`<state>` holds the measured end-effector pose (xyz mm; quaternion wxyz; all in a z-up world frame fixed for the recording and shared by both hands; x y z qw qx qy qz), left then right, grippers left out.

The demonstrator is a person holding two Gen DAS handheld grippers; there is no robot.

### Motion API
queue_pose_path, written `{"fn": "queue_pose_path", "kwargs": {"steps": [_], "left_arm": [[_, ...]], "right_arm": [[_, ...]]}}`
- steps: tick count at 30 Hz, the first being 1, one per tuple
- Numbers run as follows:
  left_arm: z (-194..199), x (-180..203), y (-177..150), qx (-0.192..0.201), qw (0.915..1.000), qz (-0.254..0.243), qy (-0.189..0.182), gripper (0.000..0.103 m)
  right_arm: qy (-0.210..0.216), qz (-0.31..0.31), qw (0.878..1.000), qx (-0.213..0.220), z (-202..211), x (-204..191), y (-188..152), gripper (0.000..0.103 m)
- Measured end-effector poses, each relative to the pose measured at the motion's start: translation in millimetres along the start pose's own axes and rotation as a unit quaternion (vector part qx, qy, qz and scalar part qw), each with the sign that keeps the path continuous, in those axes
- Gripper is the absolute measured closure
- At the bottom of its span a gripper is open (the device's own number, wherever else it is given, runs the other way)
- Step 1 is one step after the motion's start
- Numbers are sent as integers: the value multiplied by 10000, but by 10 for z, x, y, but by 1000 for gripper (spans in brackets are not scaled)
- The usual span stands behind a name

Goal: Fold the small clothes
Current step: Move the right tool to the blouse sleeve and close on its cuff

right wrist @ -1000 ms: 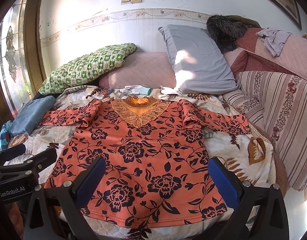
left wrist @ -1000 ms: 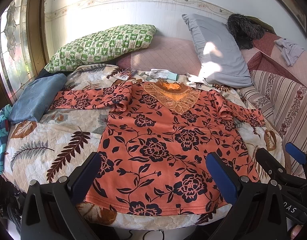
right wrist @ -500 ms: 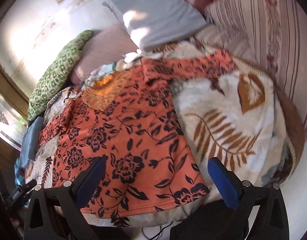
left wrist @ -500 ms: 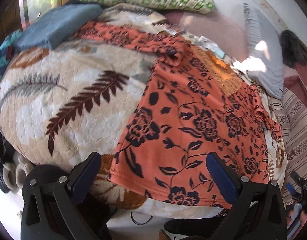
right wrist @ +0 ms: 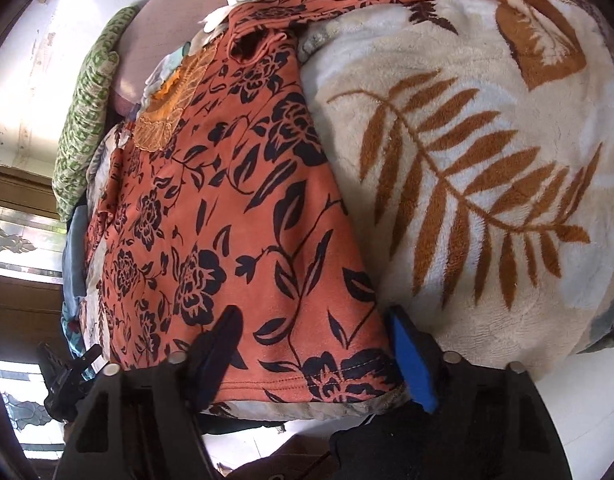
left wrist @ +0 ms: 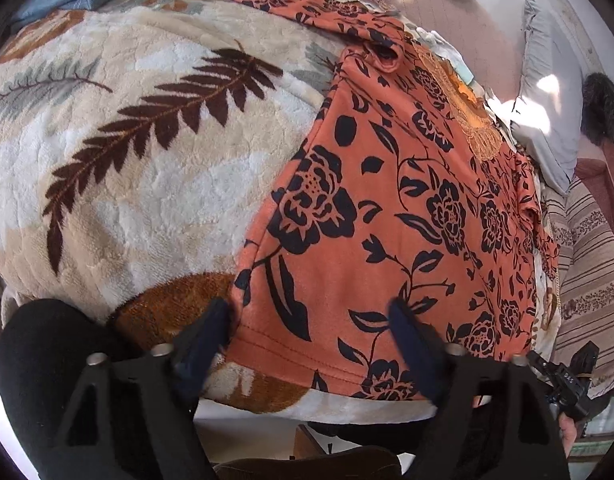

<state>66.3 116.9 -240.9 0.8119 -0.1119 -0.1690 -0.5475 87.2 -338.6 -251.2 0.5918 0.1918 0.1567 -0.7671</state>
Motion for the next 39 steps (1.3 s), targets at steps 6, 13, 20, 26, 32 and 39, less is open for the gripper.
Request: {"fn": "queue_pose_path", "kwargs": {"steps": [6,13,20,26,32,39], "left_arm": [[9,-143,-36,-108,9996,27,243,94],[408,-33,-113,543,9954,-277,734,97],[973,192,-425,1182,9864,-647,942,97],[365,-82,-507,345,9934,-273,1059,97],[415,-162,-407,542,9931,-181,1024,87],[1058,121,-43,1809,9771,-304,1081,31]], "right_arm": [[-192,-25,9998,-39,-24,117,-23,70],[-388,364,9986,27,122,56,-57,96],[-888,1044,9900,339,542,-236,-123,97],[-1143,766,9905,-10,384,71,-164,97],[-847,540,9949,-3,295,116,-110,81],[320,-321,9872,1528,1217,196,547,30]]}}
Point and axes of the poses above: each gripper's, at about its wrist camera, not at the fingertips, and z roughly against the way its jaws point, x to its right, y to its top, the point moved 9 cm from there along -z, roughly the way its jaws point, and after that the axes turned 11 degrees about -x, right-handed, at the moved point
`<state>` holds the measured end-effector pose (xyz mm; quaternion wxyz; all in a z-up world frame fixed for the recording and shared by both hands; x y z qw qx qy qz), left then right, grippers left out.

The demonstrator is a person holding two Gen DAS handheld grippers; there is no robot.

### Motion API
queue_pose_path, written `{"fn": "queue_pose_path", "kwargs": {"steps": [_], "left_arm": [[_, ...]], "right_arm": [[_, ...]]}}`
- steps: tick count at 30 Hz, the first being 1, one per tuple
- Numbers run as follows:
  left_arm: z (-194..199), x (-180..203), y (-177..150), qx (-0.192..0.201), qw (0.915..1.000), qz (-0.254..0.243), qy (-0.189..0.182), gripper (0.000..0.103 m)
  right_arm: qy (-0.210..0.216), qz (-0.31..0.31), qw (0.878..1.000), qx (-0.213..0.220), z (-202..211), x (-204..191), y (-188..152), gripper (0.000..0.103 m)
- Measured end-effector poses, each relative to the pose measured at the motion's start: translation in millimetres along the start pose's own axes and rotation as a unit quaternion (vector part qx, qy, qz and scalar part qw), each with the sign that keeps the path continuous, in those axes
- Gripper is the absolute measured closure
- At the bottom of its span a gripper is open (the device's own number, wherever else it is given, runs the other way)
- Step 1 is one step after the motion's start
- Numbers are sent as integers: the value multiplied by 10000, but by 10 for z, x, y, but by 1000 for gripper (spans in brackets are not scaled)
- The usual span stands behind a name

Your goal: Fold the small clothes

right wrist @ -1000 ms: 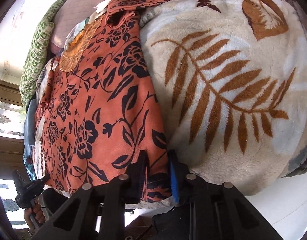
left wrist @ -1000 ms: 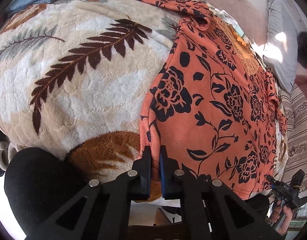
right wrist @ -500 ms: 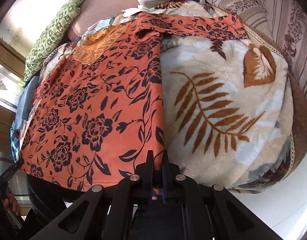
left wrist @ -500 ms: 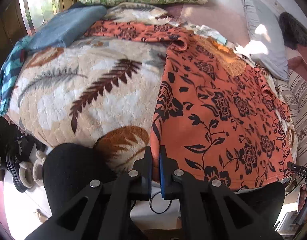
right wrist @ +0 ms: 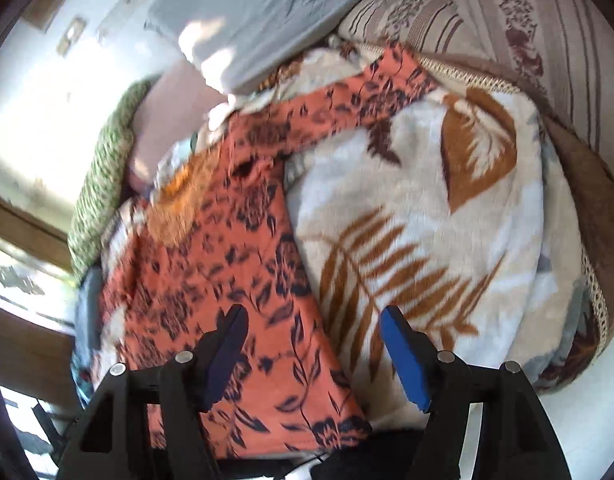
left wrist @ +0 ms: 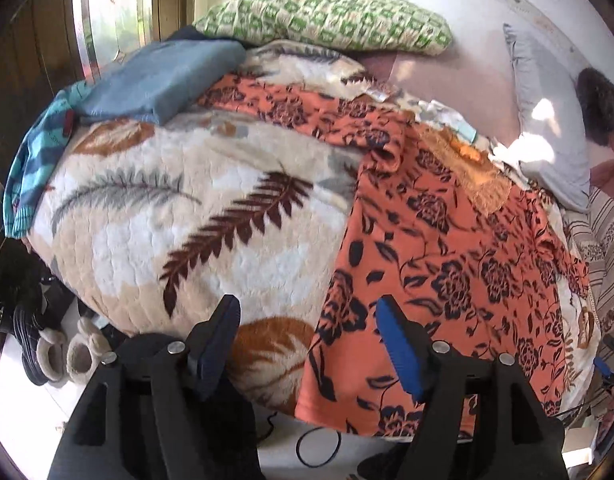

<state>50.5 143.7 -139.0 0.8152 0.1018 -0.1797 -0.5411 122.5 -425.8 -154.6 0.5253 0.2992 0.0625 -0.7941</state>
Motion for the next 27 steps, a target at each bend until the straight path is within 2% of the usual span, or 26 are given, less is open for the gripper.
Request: {"fn": "queue_pose_path", "kwargs": {"steps": [3,6,8,11,14,17,18,19,21,23,25,27], "left_arm": [[-57,268,146,39,9994,-267,-232,30],[-269,581,146,-116,9975,-619,-320,30],[-438,729,107,-299,9955,-842,-320,30],[-611,823,51,-481,9932,-1029,-241,30],[-717,818,56,-560,9933,-988,-196,30],[-811,812,99,-622,9936,-910,-242,30],[-834,813,106,-631,9936,-907,-239,30],[-858,805,117,-652,9935,-904,-231,30],[-898,763,120,-712,9935,-853,-241,30],[-920,699,114,-728,9940,-761,-288,30],[-930,631,120,-722,9946,-664,-349,30],[-936,559,122,-711,9949,-575,-419,30]], "right_arm": [[404,-634,9957,544,191,208,531,30],[489,-1158,9884,849,168,453,1052,31],[330,-1325,9858,974,84,599,1391,33],[80,-1499,9842,941,-61,870,1762,37],[-472,-1441,9842,918,-231,1048,2014,39],[-834,-1320,9839,868,-448,1190,2172,43],[-975,-1248,9840,821,-507,1203,2201,50],[-1085,-1167,9842,769,-581,1222,2241,70],[-1398,-1043,9818,752,-641,1225,2289,78],[-1350,-899,9828,880,-616,1101,2322,82],[-1243,-600,9854,995,-576,795,2364,82],[-1039,-199,9883,1099,-532,327,2394,83]]}}
Point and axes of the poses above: each gripper's, at about its wrist camera, not at the fingertips, and z roughly against the way its jaws point, x to its right, y to its top, the point moved 9 cm from there along -z, roughly the way its jaws point, and after that the axes turned 11 degrees about -x, right-handed, at the moved point
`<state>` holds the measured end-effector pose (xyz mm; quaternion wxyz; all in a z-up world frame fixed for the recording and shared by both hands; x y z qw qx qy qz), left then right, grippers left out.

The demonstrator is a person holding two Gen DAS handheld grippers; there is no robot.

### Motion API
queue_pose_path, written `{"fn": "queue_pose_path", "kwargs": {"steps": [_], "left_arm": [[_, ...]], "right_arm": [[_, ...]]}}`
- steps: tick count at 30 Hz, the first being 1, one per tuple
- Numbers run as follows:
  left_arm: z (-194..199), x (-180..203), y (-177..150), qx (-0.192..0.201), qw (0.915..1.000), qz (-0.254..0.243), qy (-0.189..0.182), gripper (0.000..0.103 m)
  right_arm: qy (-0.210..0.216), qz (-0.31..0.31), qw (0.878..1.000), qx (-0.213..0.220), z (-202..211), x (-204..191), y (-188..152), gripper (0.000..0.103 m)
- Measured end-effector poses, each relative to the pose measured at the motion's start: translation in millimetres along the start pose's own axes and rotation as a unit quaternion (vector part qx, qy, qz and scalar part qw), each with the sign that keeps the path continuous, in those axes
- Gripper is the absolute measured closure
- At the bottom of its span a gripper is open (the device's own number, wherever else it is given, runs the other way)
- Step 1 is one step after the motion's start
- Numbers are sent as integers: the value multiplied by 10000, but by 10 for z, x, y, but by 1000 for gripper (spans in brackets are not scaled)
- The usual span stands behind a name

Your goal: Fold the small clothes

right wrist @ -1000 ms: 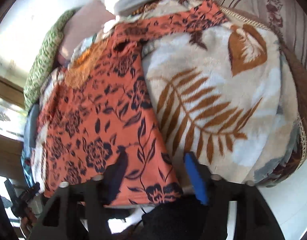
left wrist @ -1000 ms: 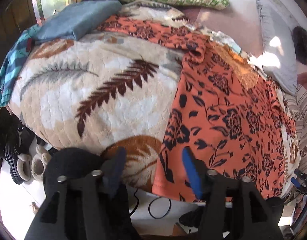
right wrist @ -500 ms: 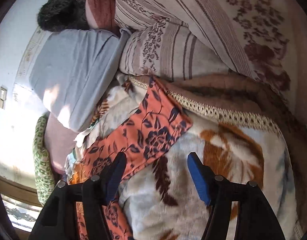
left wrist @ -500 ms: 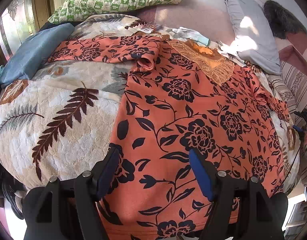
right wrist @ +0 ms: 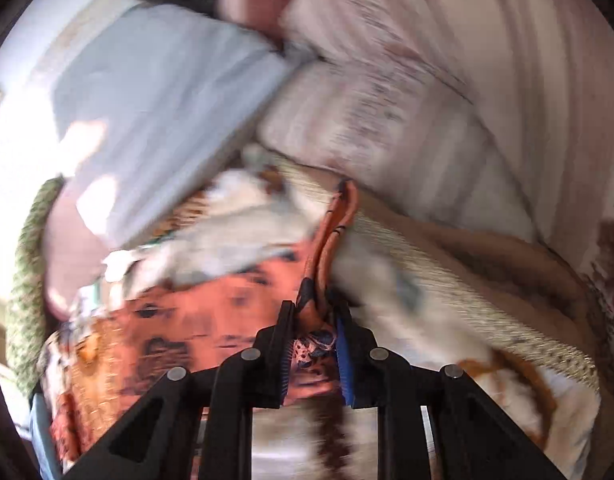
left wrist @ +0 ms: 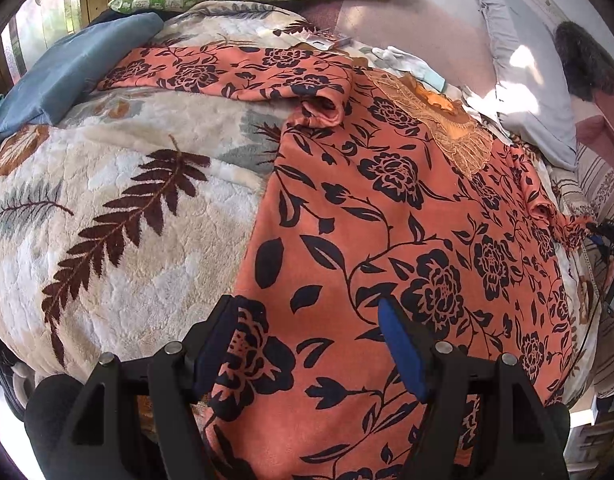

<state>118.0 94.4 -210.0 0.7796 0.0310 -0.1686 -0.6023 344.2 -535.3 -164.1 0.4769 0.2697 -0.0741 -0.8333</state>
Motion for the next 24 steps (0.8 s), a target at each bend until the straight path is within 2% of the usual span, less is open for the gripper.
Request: {"fn": "queue_pose_path", "kwargs": {"steps": [3,6,10,12,14,16,19,22,23,24], "left_arm": [[10,-101,-16,9,9998,141,-103,30],[42,-201,-34,53,9995,259,-191,30],[89,-374,-63,110,9989,410,-196,30],[94,-482,-84,102,9983,540,-188,30],[85,-586,-109,73,9977,657,-164,30],[81,-668,-125,57,9972,730,-149,30],[63,-728,-117,56,9966,812,-150,30],[-1,-687,-97,-2,9961,851,-215,30],[-23,-643,-89,-17,9963,824,-238,30],[-50,-584,-80,-38,9967,773,-254,30]], "right_arm": [[601,740,9953,178,254,-981,-78,87],[1245,1514,9804,198,409,-2079,-397,88],[2058,2263,9520,-90,353,-3410,-1090,88],[2283,2463,9413,-328,229,-3840,-1510,87],[2372,2637,9317,-785,-15,-4106,-1988,87],[2172,2776,9312,-926,-205,-4140,-2301,86],[1442,3044,9385,-764,-344,-3784,-2342,86],[379,3240,9448,-309,-247,-3016,-1934,83],[-107,3394,9406,-46,-187,-2718,-1782,81],[-624,3541,9329,191,-87,-2420,-1602,71]]}}
Point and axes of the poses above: each gripper's, at about its wrist camera, not at the fingertips, and z roughly against the way its jaws point, x to its right, y to its top, the point moved 9 cm from there along -z, roughly the way its jaws point, and after that the axes turned 11 degrees about -x, right-handed, at the moved point
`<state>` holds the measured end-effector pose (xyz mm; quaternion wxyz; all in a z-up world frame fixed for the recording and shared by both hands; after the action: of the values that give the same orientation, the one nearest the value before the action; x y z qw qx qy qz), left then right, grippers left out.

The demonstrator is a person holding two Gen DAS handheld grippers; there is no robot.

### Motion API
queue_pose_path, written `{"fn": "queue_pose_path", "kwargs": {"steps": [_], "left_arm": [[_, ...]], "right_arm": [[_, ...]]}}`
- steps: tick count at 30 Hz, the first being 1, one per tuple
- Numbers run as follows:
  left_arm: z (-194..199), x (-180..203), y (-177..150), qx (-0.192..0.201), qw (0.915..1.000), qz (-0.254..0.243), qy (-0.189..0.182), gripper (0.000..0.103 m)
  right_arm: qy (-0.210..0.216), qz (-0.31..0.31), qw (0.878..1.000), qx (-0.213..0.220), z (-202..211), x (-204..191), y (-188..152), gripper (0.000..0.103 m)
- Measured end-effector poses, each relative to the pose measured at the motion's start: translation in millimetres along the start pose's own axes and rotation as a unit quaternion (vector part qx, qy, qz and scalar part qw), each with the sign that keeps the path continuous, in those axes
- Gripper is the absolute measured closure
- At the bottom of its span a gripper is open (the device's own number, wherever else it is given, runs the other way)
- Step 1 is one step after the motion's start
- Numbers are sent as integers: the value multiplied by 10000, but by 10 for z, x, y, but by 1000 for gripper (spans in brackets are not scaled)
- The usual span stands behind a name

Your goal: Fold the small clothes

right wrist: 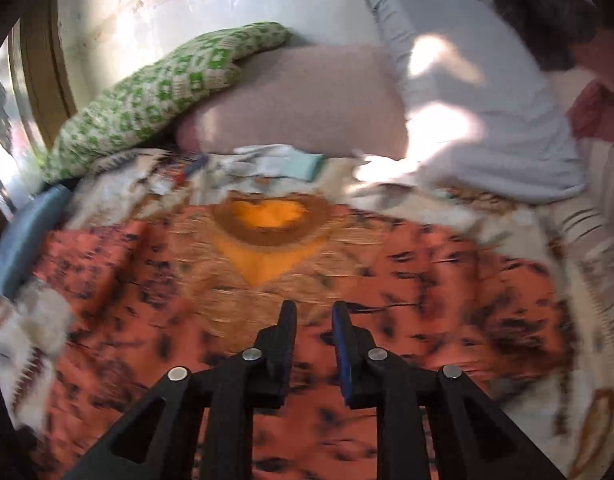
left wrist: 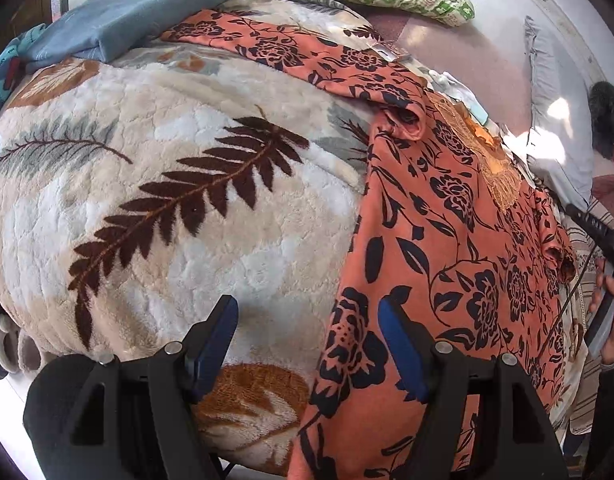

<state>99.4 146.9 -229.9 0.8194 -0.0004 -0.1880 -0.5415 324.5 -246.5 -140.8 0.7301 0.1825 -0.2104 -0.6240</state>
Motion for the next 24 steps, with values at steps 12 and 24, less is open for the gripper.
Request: {"fn": "queue_pose_path", "kwargs": {"steps": [12,24], "left_arm": [[-184,451,-78,-174,9978,-623,155,30],[-232,364,-18,-131,9984,-501,222,27]], "right_arm": [[-2066,1411,9677,-310,-465,1528,-466,38],[-964,-14,9932,-651,-890,1733,-37,79]]}}
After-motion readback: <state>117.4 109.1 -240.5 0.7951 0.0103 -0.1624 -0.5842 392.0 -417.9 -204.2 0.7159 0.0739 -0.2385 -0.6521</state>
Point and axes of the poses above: each gripper's, at about its wrist camera, not at the fingertips, and z roughly against the way its jaws point, x to its right, y to its top, the point moved 9 cm from there along -z, roughly the way its jaws point, and after that the axes turned 11 degrees about -x, right-handed, at the moved point
